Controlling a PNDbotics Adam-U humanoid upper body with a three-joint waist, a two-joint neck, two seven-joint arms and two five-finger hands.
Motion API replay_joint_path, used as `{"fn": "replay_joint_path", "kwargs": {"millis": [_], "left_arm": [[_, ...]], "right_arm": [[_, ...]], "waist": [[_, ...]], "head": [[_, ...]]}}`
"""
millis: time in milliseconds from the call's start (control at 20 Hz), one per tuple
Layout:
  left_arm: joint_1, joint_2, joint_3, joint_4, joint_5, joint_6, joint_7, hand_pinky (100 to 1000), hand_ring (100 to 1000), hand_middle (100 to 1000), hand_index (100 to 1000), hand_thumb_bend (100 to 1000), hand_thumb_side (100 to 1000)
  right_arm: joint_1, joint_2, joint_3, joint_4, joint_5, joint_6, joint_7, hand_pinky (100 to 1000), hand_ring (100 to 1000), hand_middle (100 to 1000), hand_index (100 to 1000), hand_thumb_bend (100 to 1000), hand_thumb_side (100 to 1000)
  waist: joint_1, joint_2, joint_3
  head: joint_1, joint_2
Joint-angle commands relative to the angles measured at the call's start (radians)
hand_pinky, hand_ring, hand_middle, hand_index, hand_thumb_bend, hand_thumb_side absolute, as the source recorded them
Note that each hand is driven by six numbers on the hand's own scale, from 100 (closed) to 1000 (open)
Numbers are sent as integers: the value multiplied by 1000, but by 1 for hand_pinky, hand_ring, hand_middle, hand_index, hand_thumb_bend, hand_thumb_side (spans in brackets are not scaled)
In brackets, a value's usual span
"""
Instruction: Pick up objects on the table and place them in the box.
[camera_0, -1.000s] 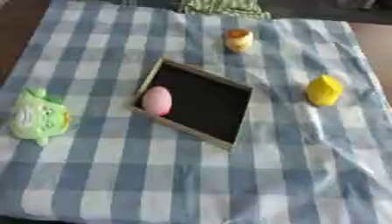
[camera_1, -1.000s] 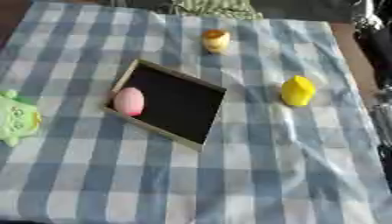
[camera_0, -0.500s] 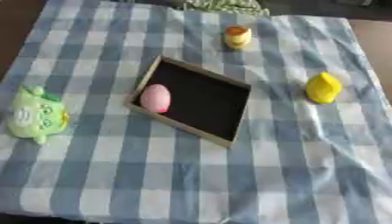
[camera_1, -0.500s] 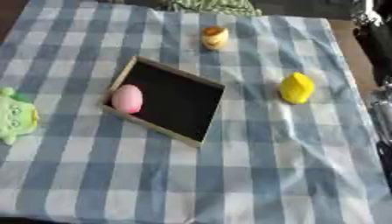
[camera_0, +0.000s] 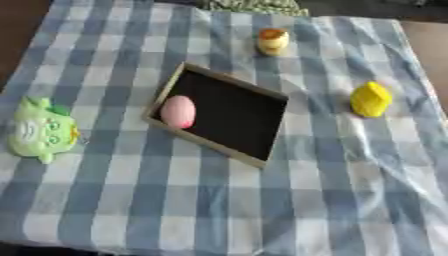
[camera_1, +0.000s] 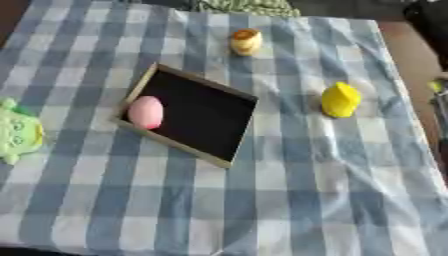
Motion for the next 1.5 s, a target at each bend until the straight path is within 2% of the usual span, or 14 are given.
{"fn": "replay_joint_path", "kwargs": {"millis": [50,200,300,350,600,700,750,900,1050,1250,1500], "left_arm": [[-3,21,-2,-15,-1,1,-5,929,710,665,806,157,488],[-2,22,-6,-15,1,4,-9,929,710,666,806,156,489],[-2,24,-9,-15,2,5,-11,929,710,666,806,155,489],[-2,26,-10,-15,3,6,-12,929,710,666,806,155,489],[-1,28,-14,-15,5,9,-17,929,710,666,806,153,491],[-3,30,-17,-15,7,10,-20,929,710,666,806,151,491],[-3,30,-18,-15,7,10,-21,929,711,666,805,150,491],[-5,28,-22,-15,9,12,-25,929,711,666,805,148,494],[-11,29,-26,-15,11,14,-29,929,711,666,805,148,494],[-13,29,-29,-15,14,15,-32,929,711,666,805,146,497],[-16,25,-34,-15,19,23,-37,930,712,668,805,145,506]], "right_arm": [[-101,-113,23,57,36,20,40,825,862,720,772,100,291],[-242,-153,65,181,65,43,98,828,873,733,778,100,299],[-329,-155,92,281,87,49,131,833,891,751,786,100,325],[-372,-149,101,340,92,52,141,835,909,761,789,100,367],[-575,-87,118,676,74,43,140,845,955,786,800,100,492],[-649,-51,110,807,95,33,126,847,959,786,802,100,548],[-683,-31,102,866,109,27,119,848,962,786,803,100,607],[-765,29,69,1018,146,17,87,850,968,786,804,100,666],[-815,70,43,1114,175,15,58,854,989,801,812,100,685],[-839,106,61,1171,266,-2,84,864,1000,831,831,100,695],[-842,138,108,1175,482,-73,269,880,1000,860,867,100,603]], "waist": [[-10,-11,3],[-11,-16,5],[-12,-19,6],[-12,-20,6],[-12,-24,5],[-11,-23,5],[-11,-22,5],[-9,-20,6],[-11,-16,12],[-13,-13,16],[-15,-14,15]], "head": [[-9,1],[-15,1],[-18,2],[-19,2],[-20,0],[-21,-4],[-23,-6],[-28,-11],[-39,-14],[-47,-20],[-44,-19]]}}
